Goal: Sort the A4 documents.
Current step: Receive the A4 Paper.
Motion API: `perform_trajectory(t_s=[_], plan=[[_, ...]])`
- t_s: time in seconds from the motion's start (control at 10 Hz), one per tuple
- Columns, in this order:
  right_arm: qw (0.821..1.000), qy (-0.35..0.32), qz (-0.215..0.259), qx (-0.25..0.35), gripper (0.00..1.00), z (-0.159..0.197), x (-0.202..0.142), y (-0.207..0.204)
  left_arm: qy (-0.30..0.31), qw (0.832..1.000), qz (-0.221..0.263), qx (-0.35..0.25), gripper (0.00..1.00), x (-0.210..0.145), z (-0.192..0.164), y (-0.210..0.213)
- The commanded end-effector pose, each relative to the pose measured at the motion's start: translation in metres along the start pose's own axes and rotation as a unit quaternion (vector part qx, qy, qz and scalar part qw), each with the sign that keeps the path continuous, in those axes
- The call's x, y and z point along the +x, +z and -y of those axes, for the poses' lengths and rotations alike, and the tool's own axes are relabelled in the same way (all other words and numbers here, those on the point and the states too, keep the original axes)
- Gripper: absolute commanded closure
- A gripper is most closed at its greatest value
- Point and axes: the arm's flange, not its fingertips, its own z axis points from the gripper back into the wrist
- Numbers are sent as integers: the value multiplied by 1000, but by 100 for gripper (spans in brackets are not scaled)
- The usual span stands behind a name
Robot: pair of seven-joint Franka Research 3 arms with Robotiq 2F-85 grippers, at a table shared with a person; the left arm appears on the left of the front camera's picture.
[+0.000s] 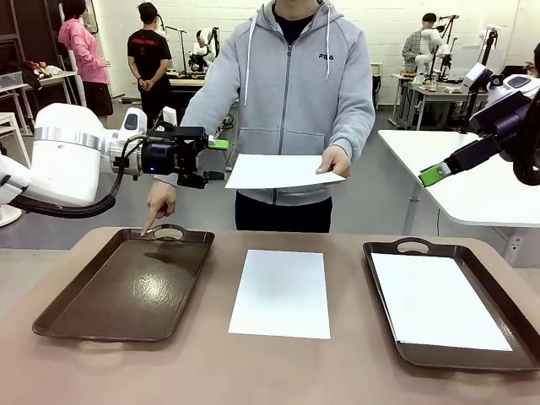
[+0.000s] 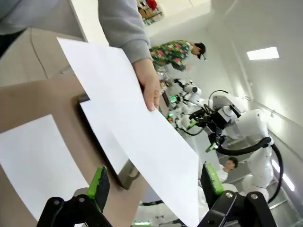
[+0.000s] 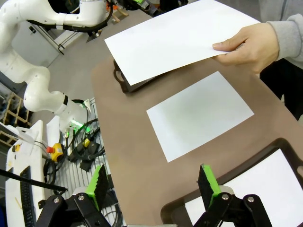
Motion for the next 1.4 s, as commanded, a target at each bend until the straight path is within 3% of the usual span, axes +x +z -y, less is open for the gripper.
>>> perform_trajectory(t_s=[0.0,0.6,1.1,1.2,1.3], plan=[[1000,4,3,4,1,1,1,-1,38,999,-10,-34,0,15,-6,-5],[1000,4,3,4,1,1,1,-1,89,991,-52,-85,0,17,-15,-39],[1000,4,3,4,1,1,1,-1,131,985,-73,-87,0,17,-23,-62],[1000,4,3,4,1,1,1,-1,125,986,-75,-78,2,18,-22,-62],[1000,4,3,4,1,1,1,-1,118,987,-74,-81,14,18,-22,-60]])
